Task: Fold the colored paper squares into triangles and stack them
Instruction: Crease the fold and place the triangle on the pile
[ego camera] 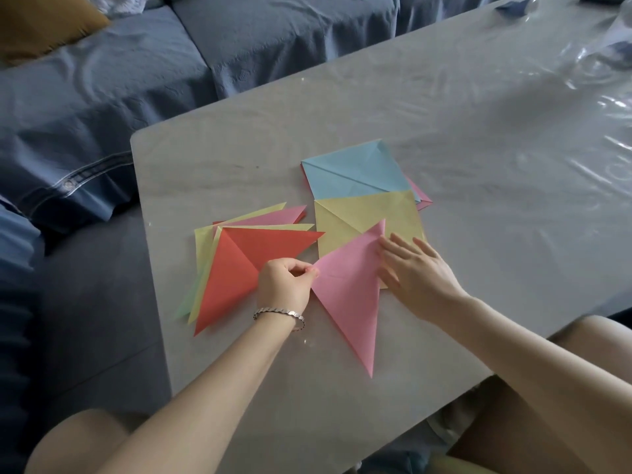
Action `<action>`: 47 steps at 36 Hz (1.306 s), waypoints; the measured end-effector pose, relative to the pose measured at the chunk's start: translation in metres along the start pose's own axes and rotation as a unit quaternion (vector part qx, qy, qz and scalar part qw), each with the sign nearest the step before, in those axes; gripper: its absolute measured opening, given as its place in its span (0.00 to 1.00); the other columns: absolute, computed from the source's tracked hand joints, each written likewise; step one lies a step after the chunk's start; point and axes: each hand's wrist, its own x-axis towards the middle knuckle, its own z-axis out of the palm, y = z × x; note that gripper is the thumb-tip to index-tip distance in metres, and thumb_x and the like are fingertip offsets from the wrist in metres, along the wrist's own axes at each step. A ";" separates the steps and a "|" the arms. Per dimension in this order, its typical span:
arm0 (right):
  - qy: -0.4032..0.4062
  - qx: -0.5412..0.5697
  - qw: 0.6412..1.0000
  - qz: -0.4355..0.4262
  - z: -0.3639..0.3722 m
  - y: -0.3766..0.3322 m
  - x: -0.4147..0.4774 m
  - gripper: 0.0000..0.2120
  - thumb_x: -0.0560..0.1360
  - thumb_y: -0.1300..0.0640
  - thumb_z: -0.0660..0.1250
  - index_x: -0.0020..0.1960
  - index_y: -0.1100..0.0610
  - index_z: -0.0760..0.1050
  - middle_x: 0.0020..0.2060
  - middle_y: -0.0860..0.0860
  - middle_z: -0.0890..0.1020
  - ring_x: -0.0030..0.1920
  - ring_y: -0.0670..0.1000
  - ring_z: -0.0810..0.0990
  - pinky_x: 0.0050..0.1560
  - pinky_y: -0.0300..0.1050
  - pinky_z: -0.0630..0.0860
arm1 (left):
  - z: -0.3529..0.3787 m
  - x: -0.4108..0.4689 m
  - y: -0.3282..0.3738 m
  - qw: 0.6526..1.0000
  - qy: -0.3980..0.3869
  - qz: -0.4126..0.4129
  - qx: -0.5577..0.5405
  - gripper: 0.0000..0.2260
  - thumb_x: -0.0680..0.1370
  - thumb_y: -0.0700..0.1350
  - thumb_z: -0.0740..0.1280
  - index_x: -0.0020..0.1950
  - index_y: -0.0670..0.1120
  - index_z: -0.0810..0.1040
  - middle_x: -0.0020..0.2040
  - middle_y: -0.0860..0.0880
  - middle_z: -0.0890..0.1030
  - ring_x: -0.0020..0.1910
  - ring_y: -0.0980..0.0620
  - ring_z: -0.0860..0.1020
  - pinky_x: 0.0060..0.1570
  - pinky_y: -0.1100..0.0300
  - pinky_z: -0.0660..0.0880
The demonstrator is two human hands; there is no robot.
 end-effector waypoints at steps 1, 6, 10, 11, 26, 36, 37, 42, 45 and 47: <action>-0.001 -0.004 1.000 0.009 -0.002 0.001 0.006 0.22 0.80 0.52 0.57 0.71 0.59 0.64 0.72 0.51 0.65 0.73 0.54 0.59 0.72 0.50 0.52 | 0.000 0.000 -0.001 1.000 0.000 0.000 -0.002 0.05 0.70 0.39 0.71 0.34 0.47 0.81 0.33 0.53 0.80 0.34 0.48 0.79 0.39 0.59 0.76; -0.021 -0.023 0.998 0.062 -0.005 0.007 0.032 0.23 0.80 0.48 0.54 0.72 0.57 0.61 0.74 0.48 0.60 0.75 0.49 0.52 0.71 0.47 0.51 | -0.001 0.001 -0.001 1.000 0.001 0.003 -0.006 0.05 0.70 0.39 0.71 0.34 0.46 0.81 0.32 0.54 0.79 0.32 0.51 0.77 0.37 0.62 0.74; -0.030 -0.008 0.997 0.065 -0.010 0.012 0.036 0.24 0.79 0.47 0.55 0.72 0.56 0.60 0.74 0.48 0.58 0.75 0.49 0.51 0.71 0.46 0.51 | -0.001 0.000 -0.001 1.000 0.002 0.011 0.002 0.04 0.71 0.40 0.71 0.36 0.45 0.81 0.31 0.56 0.78 0.31 0.56 0.75 0.30 0.70 0.69; -0.037 -0.002 0.997 0.066 -0.010 0.012 0.035 0.26 0.79 0.46 0.56 0.72 0.56 0.59 0.75 0.47 0.57 0.75 0.49 0.50 0.71 0.45 0.50 | -0.001 0.000 -0.002 1.000 0.003 0.011 -0.001 0.05 0.71 0.40 0.71 0.35 0.46 0.81 0.31 0.56 0.78 0.32 0.55 0.75 0.31 0.70 0.69; -0.118 -0.003 0.993 -0.009 -0.004 -0.018 -0.029 0.61 0.54 0.21 0.45 0.76 0.60 0.47 0.76 0.51 0.45 0.69 0.45 0.31 0.70 0.42 0.32 | 0.000 0.000 -0.007 1.000 0.017 0.019 -0.008 0.05 0.70 0.40 0.71 0.35 0.47 0.81 0.33 0.53 0.79 0.34 0.54 0.77 0.32 0.70 0.69; -0.186 -0.033 0.982 -0.016 -0.005 -0.048 -0.050 0.64 0.60 0.25 0.63 0.74 0.64 0.35 0.66 0.52 0.29 0.68 0.51 0.25 0.71 0.49 0.31 | 0.002 -0.001 -0.008 0.999 0.025 0.027 0.005 0.06 0.71 0.40 0.71 0.34 0.47 0.79 0.32 0.55 0.78 0.34 0.53 0.76 0.32 0.67 0.69; -0.186 -0.024 0.982 -0.022 -0.006 -0.048 -0.050 0.63 0.60 0.25 0.64 0.74 0.62 0.35 0.66 0.51 0.29 0.68 0.51 0.26 0.71 0.49 0.31 | 0.002 -0.001 -0.008 0.999 0.023 0.032 -0.001 0.06 0.71 0.40 0.71 0.34 0.47 0.79 0.32 0.55 0.78 0.35 0.52 0.77 0.33 0.66 0.70; -0.055 0.161 0.985 0.007 -0.015 -0.026 -0.037 0.44 0.62 0.38 0.73 0.72 0.52 0.61 0.73 0.49 0.59 0.74 0.49 0.52 0.74 0.51 0.50 | -0.021 0.006 0.004 0.994 0.046 0.087 -0.037 0.09 0.71 0.37 0.70 0.33 0.48 0.77 0.31 0.54 0.78 0.32 0.50 0.76 0.37 0.61 0.72; 0.002 0.146 0.988 0.049 -0.019 -0.005 -0.025 0.31 0.68 0.47 0.73 0.68 0.53 0.69 0.70 0.50 0.67 0.71 0.51 0.63 0.71 0.48 0.60 | -0.051 0.019 0.015 0.988 0.074 0.136 -0.022 0.03 0.72 0.37 0.70 0.39 0.43 0.80 0.33 0.52 0.78 0.30 0.56 0.73 0.35 0.68 0.71; -0.040 0.127 0.990 0.051 -0.023 0.002 -0.017 0.31 0.69 0.48 0.72 0.70 0.50 0.67 0.71 0.46 0.64 0.71 0.50 0.63 0.69 0.44 0.60 | -0.071 0.030 0.020 0.981 0.087 0.166 0.054 0.02 0.72 0.38 0.69 0.43 0.41 0.81 0.36 0.49 0.79 0.33 0.54 0.74 0.36 0.67 0.68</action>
